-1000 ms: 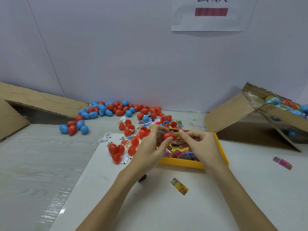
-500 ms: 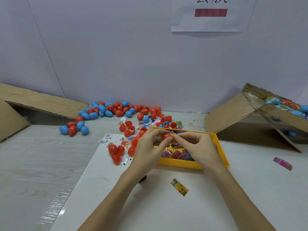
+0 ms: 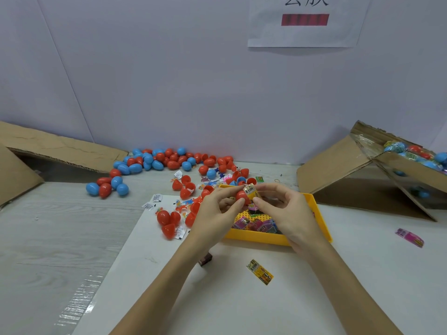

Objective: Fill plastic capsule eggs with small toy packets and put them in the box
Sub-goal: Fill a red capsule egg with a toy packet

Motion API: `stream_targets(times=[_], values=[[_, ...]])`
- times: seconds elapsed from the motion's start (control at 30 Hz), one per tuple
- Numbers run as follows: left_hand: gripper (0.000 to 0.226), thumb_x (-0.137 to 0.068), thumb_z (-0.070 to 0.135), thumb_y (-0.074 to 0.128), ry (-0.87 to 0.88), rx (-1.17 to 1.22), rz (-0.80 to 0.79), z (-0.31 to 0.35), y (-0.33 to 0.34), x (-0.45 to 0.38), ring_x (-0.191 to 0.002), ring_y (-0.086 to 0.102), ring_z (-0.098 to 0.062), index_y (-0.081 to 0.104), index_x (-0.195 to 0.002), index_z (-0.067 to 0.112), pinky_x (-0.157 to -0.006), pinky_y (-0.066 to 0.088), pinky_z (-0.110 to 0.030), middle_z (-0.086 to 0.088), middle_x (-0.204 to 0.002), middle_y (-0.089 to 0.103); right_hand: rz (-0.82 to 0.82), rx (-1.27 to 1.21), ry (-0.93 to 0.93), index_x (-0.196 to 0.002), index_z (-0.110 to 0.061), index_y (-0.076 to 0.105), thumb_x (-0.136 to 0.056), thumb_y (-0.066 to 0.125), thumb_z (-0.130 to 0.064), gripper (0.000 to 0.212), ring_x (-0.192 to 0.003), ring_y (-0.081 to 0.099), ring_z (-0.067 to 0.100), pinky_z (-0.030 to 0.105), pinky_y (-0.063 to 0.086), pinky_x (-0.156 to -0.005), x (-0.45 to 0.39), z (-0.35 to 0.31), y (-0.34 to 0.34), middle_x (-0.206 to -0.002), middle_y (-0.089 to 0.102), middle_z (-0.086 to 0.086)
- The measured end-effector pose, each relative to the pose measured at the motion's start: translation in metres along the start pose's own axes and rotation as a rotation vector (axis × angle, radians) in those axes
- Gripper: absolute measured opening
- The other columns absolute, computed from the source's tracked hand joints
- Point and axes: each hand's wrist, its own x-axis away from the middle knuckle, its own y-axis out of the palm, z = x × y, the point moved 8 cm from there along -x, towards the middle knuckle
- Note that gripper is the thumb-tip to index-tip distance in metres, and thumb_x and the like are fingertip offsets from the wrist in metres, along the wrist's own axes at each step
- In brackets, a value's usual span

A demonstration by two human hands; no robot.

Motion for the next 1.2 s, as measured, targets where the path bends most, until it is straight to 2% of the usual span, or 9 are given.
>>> stream_targets(times=[0.17,0.33,0.5,0.6,0.73,0.87,0.93,1.1,1.2], values=[[0.033,-0.099,0.019,0.065,-0.002,0.019,0.019,-0.001,-0.001,0.0,-0.094,0.073,-0.007,0.066,-0.132,0.015,-0.081,0.06,-0.022,-0.003,-0.114,0.073,0.015,0.033,-0.063,-0.106,-0.036,0.076,-0.091,0.078,-0.02,0.022,-0.101,0.069,-0.005,0.016,0.059,-0.08,-0.001,-0.005,-0.001,-0.102,0.076,-0.022],[0.033,-0.098,0.016,0.066,0.036,0.027,0.015,0.003,-0.001,0.001,-0.099,0.073,-0.011,0.067,-0.131,0.019,-0.087,0.061,-0.032,-0.006,-0.119,0.07,-0.017,0.068,-0.054,-0.11,-0.034,0.075,-0.09,0.08,-0.019,0.025,-0.099,0.07,-0.004,0.014,0.058,-0.077,-0.001,-0.001,0.003,-0.102,0.076,-0.02],[0.029,-0.094,0.014,0.072,0.09,0.061,0.057,0.008,-0.006,0.003,-0.101,0.072,-0.012,0.066,-0.123,0.017,-0.089,0.06,-0.031,0.004,-0.112,0.073,-0.028,0.045,-0.049,-0.11,-0.035,0.074,-0.09,0.08,-0.021,0.026,-0.098,0.07,-0.004,0.013,0.057,-0.071,0.0,-0.003,0.005,-0.1,0.076,-0.022],[0.029,-0.092,0.015,0.075,0.11,0.065,0.07,0.008,-0.007,0.003,-0.099,0.073,-0.012,0.069,-0.121,0.02,-0.086,0.061,-0.03,0.009,-0.108,0.075,-0.014,0.031,-0.045,-0.112,-0.033,0.074,-0.091,0.079,-0.021,0.025,-0.095,0.071,-0.001,0.015,0.058,-0.07,0.0,-0.004,0.005,-0.099,0.077,-0.016],[0.043,-0.09,0.014,0.077,0.187,-0.019,0.072,0.014,-0.005,0.004,-0.1,0.071,-0.01,0.066,-0.132,0.018,-0.087,0.059,-0.026,0.004,-0.119,0.07,-0.043,-0.165,0.066,-0.118,-0.024,0.073,-0.096,0.071,-0.022,0.022,-0.097,0.076,0.013,0.024,0.062,-0.076,0.002,0.002,0.009,-0.103,0.079,-0.006],[0.044,-0.094,0.015,0.072,0.239,-0.074,0.097,0.018,-0.008,0.004,-0.098,0.068,-0.002,0.063,-0.136,0.024,-0.084,0.054,-0.016,0.007,-0.119,0.065,-0.088,-0.385,0.225,-0.125,-0.017,0.07,-0.103,0.062,-0.026,0.026,-0.103,0.077,0.022,0.03,0.06,-0.081,0.005,0.009,0.017,-0.11,0.079,0.0],[0.044,-0.096,0.016,0.071,0.248,-0.09,0.091,0.019,-0.008,0.005,-0.099,0.067,-0.002,0.062,-0.138,0.024,-0.085,0.054,-0.016,0.008,-0.119,0.064,-0.091,-0.448,0.264,-0.125,-0.014,0.07,-0.104,0.06,-0.028,0.027,-0.104,0.076,0.024,0.03,0.059,-0.081,0.005,0.009,0.019,-0.111,0.079,0.005],[0.047,-0.097,0.016,0.07,0.306,-0.091,0.046,0.023,-0.002,0.007,-0.115,0.065,-0.005,0.059,-0.142,0.022,-0.093,0.054,-0.019,0.011,-0.129,0.066,-0.065,-0.474,0.249,-0.119,-0.014,0.074,-0.094,0.072,-0.023,0.027,-0.104,0.076,0.025,0.027,0.062,-0.08,0.007,0.005,0.018,-0.113,0.078,0.007],[0.049,-0.093,0.02,0.075,0.364,-0.118,0.063,0.028,-0.002,0.009,-0.116,0.066,-0.008,0.06,-0.14,0.021,-0.094,0.056,-0.024,0.011,-0.13,0.067,-0.072,-0.503,0.248,-0.115,-0.016,0.077,-0.09,0.075,-0.017,0.025,-0.105,0.076,0.022,0.027,0.062,-0.083,0.008,0.004,0.018,-0.111,0.079,0.007]])
